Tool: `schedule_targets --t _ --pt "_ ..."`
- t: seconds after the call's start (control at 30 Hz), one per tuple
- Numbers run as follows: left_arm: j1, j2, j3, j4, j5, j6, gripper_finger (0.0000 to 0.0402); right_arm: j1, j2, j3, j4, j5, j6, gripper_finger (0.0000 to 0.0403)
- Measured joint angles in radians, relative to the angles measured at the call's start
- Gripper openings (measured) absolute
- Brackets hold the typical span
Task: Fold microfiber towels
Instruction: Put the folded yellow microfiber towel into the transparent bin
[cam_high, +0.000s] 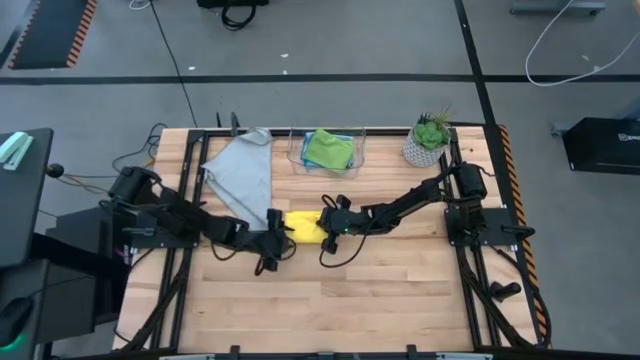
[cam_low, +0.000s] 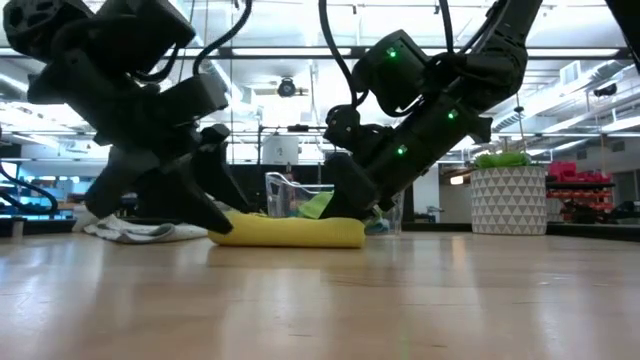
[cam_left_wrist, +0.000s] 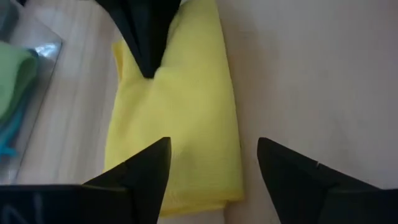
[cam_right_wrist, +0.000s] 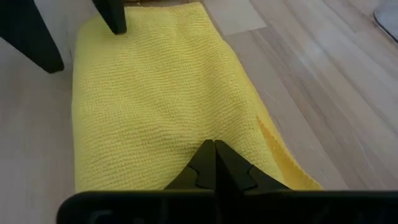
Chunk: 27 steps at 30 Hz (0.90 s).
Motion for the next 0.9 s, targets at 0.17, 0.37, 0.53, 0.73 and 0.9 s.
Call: schedule_targets --t 0.17,0.37,0.53,0.73,0.9 --pt "0.0 0.039 0.017 -0.025 -0.007 0.043 0.023 0.004 0.0 0.0 0.004 0.002 0.0 0.0005" --pt "0.017 0.058 0.021 -0.039 -0.006 0.042 0.0205 0.004 0.0 0.0 0.01 0.0 0.003 0.0002" --pt "0.035 0.06 0.021 -0.055 -0.008 0.035 0.0164 0.004 0.0 0.0 0.015 0.0 0.003 0.0006" --pt "0.036 0.06 0.02 -0.08 -0.025 0.049 0.005 0.005 0.0 0.001 0.016 0.0 0.001 0.0006" --pt "0.036 0.061 0.018 -0.077 -0.055 0.035 0.0022 0.004 -0.066 0.0 -0.063 -0.005 0.019 0.0034"
